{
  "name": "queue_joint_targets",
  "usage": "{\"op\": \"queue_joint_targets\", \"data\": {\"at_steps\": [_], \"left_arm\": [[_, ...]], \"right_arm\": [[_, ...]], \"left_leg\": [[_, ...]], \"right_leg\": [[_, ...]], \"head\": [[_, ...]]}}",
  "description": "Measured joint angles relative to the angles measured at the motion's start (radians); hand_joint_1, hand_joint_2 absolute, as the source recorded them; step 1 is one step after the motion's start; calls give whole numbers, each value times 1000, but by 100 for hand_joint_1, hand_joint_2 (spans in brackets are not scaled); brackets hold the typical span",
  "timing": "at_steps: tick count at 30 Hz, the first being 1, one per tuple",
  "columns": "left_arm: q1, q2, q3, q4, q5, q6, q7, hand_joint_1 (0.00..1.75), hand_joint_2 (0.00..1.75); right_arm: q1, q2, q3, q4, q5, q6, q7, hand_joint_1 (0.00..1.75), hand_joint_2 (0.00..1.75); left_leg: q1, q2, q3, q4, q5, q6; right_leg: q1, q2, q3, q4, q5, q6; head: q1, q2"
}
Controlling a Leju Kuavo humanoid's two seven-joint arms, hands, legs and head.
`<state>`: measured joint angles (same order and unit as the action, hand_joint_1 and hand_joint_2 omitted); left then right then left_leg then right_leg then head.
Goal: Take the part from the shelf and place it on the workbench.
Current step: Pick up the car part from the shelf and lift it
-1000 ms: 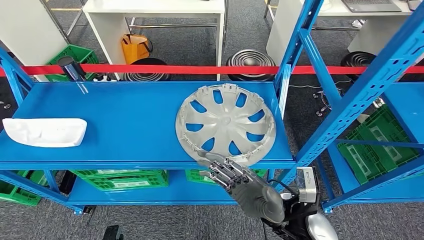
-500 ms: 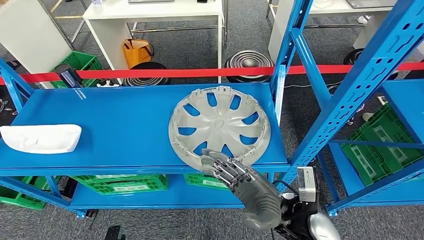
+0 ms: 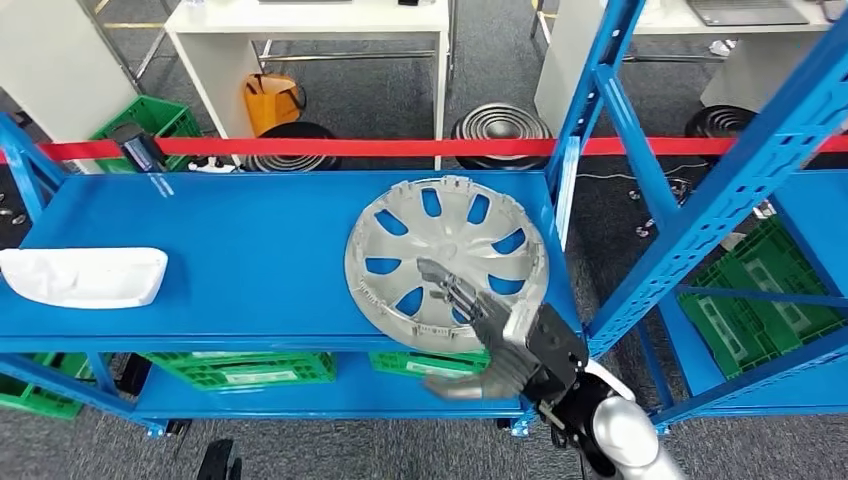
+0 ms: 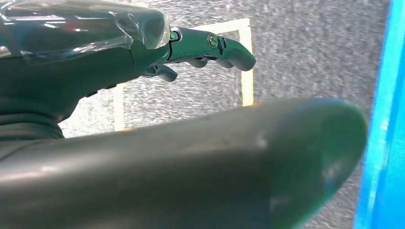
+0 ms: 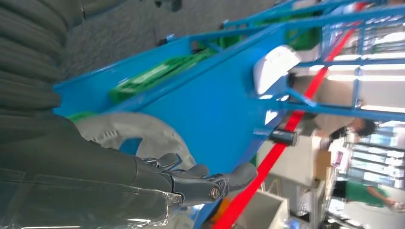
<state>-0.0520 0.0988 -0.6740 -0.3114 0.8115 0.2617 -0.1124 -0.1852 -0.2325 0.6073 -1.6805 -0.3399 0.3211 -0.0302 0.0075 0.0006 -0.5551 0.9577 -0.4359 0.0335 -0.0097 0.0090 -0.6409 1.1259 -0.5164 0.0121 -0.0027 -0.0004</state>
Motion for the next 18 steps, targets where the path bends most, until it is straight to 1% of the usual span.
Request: {"op": "queue_joint_targets", "data": {"at_steps": [1,2,3,4,5,6,7,8,9,10,12,13,14,16,17,18], "left_arm": [[-7,0,0,-3,-4,0,6,0,0],[-12,-1,-1,-6,-8,0,11,0,0],[-16,-1,-1,-9,-12,-1,15,0,0],[-20,-2,-1,-11,-16,-1,19,0,0],[-25,-3,-2,-12,-20,-2,23,0,0],[-30,-3,-2,-14,-24,-3,26,0,0],[-36,-4,-2,-14,-26,-4,28,0,0],[-42,-4,-2,-14,-28,-5,30,0,0],[-47,-3,-2,-14,-31,-7,33,0,0],[-51,-3,-2,-14,-33,-8,36,0,0],[-57,-4,-3,-14,-37,-9,43,0,0],[-61,-5,-3,-15,-38,-10,45,0,0],[-64,-5,-4,-15,-39,-10,45,0,0],[-69,-5,-4,-15,-40,-9,45,0,0],[-70,-5,-4,-15,-40,-9,45,0,0],[-70,-5,-4,-15,-40,-9,45,0,0]], "right_arm": [[-11,0,7,15,5,-8,5,0,175],[-19,0,14,29,10,-17,10,0,175],[-26,0,20,43,15,-27,14,0,175],[-34,-1,26,54,20,-36,18,0,175],[-43,-2,31,65,28,-45,21,0,175],[-54,-3,36,75,39,-54,24,0,175],[-64,-4,40,85,51,-62,29,0,175],[-71,-5,45,93,66,-70,33,0,175],[-76,-5,50,101,83,-76,37,0,175],[-79,-6,56,108,100,-81,42,0,175],[-82,-7,66,119,130,-88,51,0,175],[-84,-7,70,123,140,-90,55,0,175],[-87,-7,75,126,148,-91,57,0,175],[-92,-7,85,131,158,-91,60,0,175],[-93,-7,87,133,160,-90,61,0,175],[-93,-7,89,134,162,-90,62,0,175]], "left_leg": [[0,0,0,0,0,1],[0,-1,0,0,0,1],[0,-2,0,1,-1,-1],[1,-2,1,2,-2,-2],[1,-3,1,4,-4,-6],[1,-4,1,9,-8,-11],[0,-5,-1,16,-14,-18],[-2,-5,-3,22,-18,-24],[-3,-5,-6,27,-21,-28],[-4,-5,-7,29,-23,-31],[1,-5,-10,35,-29,-38],[3,-4,-18,53,-43,-43],[5,-3,-36,91,-65,-48],[6,-2,-92,207,-122,-55],[6,-2,-113,249,-140,-57],[6,-2,-126,274,-150,-57]], "right_leg": [[-2,0,-36,71,-25,-1],[-4,0,-67,128,-41,2],[-7,0,-83,155,-44,9],[-10,-1,-78,138,-29,19],[-14,-3,-54,81,-1,31],[-17,-6,-20,5,29,40],[-18,-8,12,-60,53,42],[-17,-9,33,-103,68,39],[-15,-9,42,-121,72,32],[-12,-8,43,-120,73,23],[-14,-7,44,-121,74,9],[-16,-6,46,-122,74,2],[-18,-6,49,-123,74,-4],[-16,-6,50,-123,72,-11],[-15,-6,50,-123,71,-12],[-14,-6,50,-123,71,-12]], "head": [[0,0],[0,0],[0,0],[0,0],[0,0],[1,0],[0,0],[0,0],[-1,0],[-1,0],[-1,0],[-2,0],[-2,0],[-4,0],[-3,0],[-3,0]]}}
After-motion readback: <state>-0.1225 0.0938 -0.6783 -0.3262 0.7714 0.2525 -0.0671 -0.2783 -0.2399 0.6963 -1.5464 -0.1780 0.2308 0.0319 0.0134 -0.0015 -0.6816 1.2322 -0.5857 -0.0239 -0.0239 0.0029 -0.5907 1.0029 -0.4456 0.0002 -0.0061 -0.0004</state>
